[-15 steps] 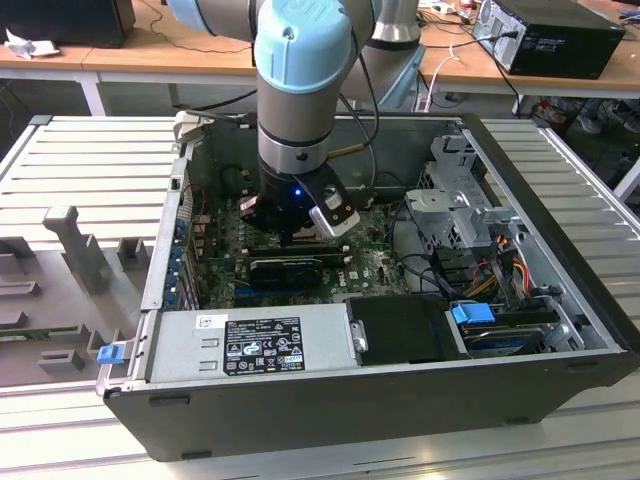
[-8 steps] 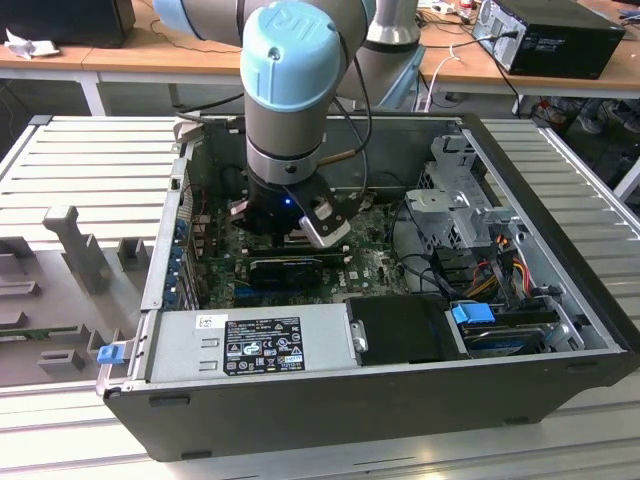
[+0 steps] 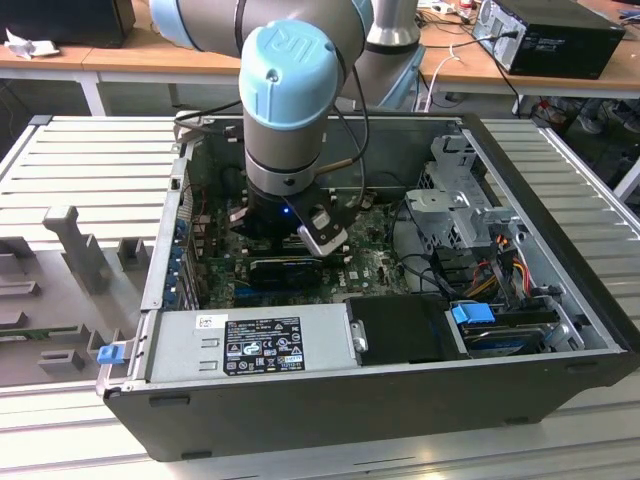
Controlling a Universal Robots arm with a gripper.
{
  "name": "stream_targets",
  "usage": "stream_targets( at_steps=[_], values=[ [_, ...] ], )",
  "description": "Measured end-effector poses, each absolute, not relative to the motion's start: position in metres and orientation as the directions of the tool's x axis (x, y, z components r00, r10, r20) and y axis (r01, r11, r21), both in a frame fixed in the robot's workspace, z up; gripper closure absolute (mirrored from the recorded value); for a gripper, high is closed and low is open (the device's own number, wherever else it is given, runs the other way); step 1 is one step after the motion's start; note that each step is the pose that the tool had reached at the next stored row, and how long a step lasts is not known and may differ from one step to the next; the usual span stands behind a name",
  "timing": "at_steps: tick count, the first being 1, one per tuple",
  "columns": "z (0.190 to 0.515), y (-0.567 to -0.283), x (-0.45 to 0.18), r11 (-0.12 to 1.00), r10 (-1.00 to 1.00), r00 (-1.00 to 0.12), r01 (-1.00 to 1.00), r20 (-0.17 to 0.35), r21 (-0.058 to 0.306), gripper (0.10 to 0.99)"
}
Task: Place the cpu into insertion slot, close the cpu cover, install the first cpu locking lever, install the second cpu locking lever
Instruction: 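Install the second cpu locking lever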
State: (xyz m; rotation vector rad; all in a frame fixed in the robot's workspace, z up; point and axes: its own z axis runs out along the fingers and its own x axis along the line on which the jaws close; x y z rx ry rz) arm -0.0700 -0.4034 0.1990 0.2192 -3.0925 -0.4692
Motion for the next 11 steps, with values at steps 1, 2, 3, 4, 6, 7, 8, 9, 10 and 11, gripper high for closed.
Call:
stream_targets(
  at_steps=[1, 2, 3, 4, 6, 7, 8, 9, 10, 11],
  values=[
    [0.1972, -0.4034, -0.0701, 0.942, -0.14, -0.99, -0.138, -0.016, 0.305, 0.98],
    [0.1963, -0.4033, -0.0702, 0.941, -0.14, -0.99, -0.139, -0.017, 0.31, 0.98],
    [0.1953, -0.4034, -0.0704, 0.939, -0.141, -0.99, -0.139, -0.018, 0.315, 0.98],
    [0.194, -0.4034, -0.0708, 0.936, -0.142, -0.99, -0.141, -0.019, 0.322, 0.98],
    [0.1934, -0.4034, -0.0714, 0.934, -0.143, -0.989, -0.142, -0.02, 0.327, 0.98],
    [0.1935, -0.4033, -0.0719, 0.934, -0.143, -0.989, -0.142, -0.02, 0.328, 0.98],
    [0.1942, -0.4033, -0.073, 0.933, -0.144, -0.989, -0.142, -0.02, 0.33, 0.98],
    [0.196, -0.4036, -0.075, 0.933, -0.144, -0.989, -0.142, -0.02, 0.33, 0.98],
    [0.1981, -0.4037, -0.0758, 0.933, -0.144, -0.989, -0.142, -0.02, 0.33, 0.98],
    [0.2032, -0.4037, -0.076, 0.933, -0.144, -0.989, -0.142, -0.02, 0.33, 0.98]
  ],
)
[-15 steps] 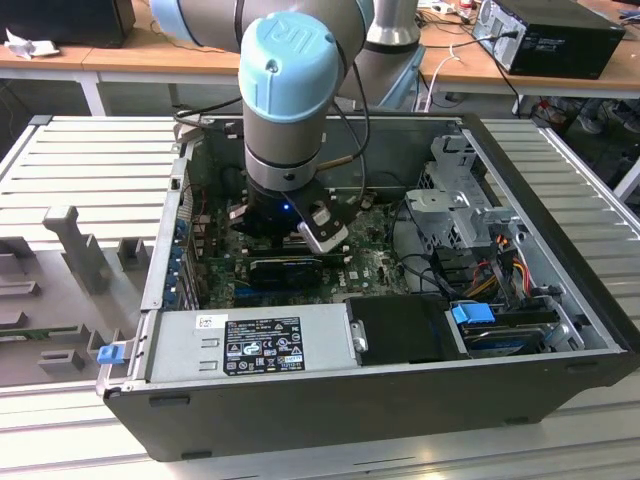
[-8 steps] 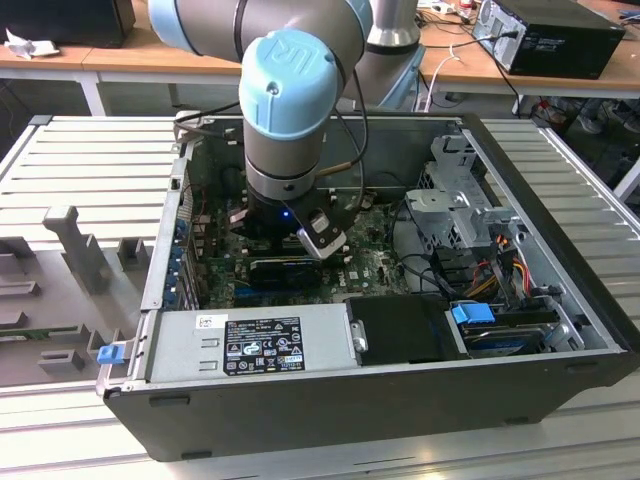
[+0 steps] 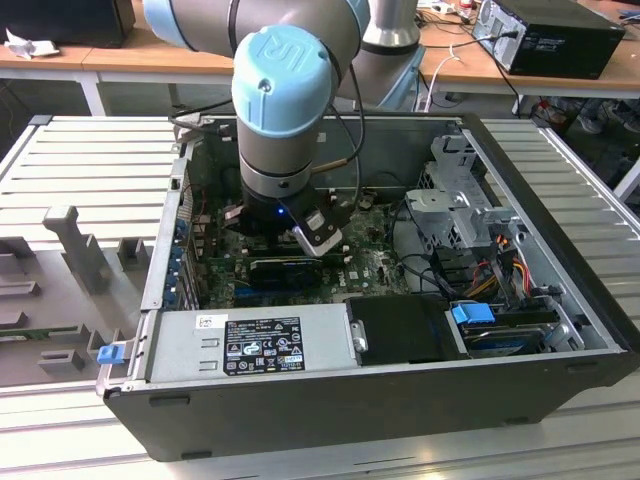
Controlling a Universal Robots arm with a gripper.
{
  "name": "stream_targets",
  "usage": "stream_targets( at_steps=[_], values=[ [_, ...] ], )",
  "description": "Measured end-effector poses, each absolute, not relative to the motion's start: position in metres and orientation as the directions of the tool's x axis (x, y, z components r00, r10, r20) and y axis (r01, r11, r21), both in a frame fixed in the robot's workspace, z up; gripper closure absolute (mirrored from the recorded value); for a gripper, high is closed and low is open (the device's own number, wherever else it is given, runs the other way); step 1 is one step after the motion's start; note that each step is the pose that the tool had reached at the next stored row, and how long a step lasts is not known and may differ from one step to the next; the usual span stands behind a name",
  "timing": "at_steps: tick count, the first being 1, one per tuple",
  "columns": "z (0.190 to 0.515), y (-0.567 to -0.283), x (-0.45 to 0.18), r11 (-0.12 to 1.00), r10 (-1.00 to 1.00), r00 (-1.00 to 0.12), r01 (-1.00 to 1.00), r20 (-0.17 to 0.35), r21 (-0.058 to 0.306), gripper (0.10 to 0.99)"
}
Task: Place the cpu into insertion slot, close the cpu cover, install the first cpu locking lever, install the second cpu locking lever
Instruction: 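Install the second cpu locking lever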
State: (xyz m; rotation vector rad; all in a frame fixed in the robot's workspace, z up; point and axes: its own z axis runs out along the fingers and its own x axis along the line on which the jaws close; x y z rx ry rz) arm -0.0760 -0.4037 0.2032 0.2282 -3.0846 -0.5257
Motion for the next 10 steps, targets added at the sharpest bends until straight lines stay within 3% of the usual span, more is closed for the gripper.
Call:
stream_targets(
  at_steps=[10],
  values=[
    [0.239, -0.404, -0.076, 0.933, -0.144, -0.989, -0.142, -0.02, 0.33, 0.98]
  ],
)
